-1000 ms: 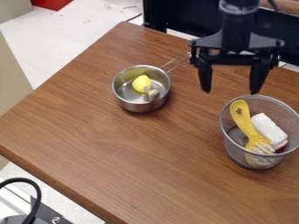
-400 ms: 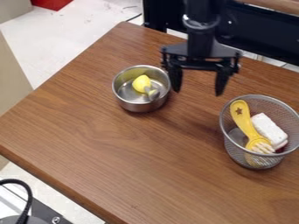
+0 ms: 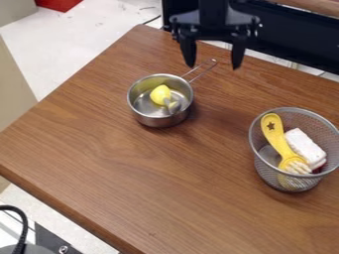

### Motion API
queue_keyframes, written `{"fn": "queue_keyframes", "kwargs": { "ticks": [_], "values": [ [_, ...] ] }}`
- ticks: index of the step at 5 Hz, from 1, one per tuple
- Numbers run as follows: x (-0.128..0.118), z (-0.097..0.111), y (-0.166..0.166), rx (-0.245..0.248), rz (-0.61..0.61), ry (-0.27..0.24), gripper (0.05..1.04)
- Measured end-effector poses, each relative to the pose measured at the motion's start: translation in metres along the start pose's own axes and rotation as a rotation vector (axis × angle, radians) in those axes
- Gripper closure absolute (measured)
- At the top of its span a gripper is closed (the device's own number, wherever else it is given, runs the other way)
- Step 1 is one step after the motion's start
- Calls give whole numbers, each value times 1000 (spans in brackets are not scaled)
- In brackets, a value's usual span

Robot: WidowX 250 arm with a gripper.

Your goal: Put the silver pot above the other pot

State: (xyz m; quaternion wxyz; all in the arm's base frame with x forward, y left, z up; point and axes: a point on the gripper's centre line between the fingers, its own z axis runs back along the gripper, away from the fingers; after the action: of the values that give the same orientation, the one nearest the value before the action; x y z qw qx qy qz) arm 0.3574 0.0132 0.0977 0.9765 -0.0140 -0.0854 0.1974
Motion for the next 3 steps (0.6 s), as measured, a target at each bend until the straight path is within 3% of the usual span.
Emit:
{"fn": "queue_keyframes", "kwargs": {
  "ticks": [1,3],
  "values": [
    [4,-20,7,19,34,52,85],
    [-3,-36,18,-9,22,63,85]
  ]
}}
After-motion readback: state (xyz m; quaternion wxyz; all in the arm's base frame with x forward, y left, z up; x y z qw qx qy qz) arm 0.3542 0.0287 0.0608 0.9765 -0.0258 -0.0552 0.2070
